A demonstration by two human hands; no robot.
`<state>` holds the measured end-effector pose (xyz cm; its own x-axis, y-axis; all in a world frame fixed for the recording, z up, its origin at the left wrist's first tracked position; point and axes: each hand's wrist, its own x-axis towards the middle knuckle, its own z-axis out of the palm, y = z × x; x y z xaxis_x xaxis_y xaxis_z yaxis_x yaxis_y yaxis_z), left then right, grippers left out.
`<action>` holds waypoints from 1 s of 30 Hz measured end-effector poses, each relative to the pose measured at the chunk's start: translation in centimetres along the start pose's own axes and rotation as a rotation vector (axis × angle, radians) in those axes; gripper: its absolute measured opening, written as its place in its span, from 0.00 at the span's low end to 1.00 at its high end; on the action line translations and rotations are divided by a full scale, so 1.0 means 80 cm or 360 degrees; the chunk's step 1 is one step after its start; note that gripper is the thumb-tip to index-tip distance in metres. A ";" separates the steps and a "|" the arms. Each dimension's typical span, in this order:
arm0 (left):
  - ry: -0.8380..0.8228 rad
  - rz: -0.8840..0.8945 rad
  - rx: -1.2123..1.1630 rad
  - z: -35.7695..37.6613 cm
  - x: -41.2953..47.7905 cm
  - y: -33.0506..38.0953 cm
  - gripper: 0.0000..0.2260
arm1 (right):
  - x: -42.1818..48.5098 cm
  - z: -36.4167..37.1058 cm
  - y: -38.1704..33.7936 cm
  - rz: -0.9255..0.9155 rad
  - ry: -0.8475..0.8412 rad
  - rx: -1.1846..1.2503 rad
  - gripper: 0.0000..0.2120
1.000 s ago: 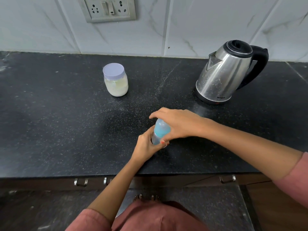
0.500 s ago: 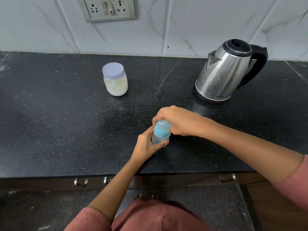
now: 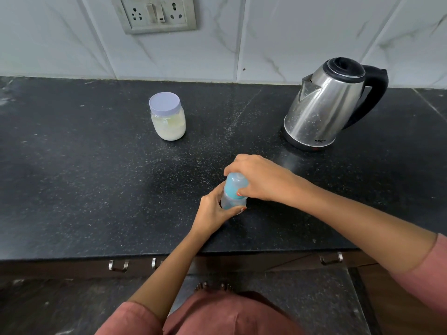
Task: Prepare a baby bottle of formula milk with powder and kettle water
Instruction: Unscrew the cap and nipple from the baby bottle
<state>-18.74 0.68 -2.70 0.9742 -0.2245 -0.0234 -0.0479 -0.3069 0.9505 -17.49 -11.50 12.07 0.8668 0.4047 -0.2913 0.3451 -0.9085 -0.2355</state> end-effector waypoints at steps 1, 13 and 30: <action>0.0006 0.0000 0.0007 0.000 0.000 0.000 0.24 | 0.001 -0.001 0.000 -0.0045 -0.0037 0.0048 0.20; 0.0006 0.0003 -0.0017 0.000 -0.003 0.006 0.24 | -0.004 0.000 0.002 0.0170 0.0192 0.0077 0.23; -0.0001 -0.0001 -0.0030 -0.001 -0.002 0.004 0.25 | -0.005 0.003 -0.007 0.0216 0.0153 -0.0128 0.27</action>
<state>-18.94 0.69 -2.39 0.9741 -0.2246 -0.0242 -0.0430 -0.2893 0.9563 -18.10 -11.14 12.12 0.9365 0.2694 -0.2244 0.2469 -0.9611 -0.1238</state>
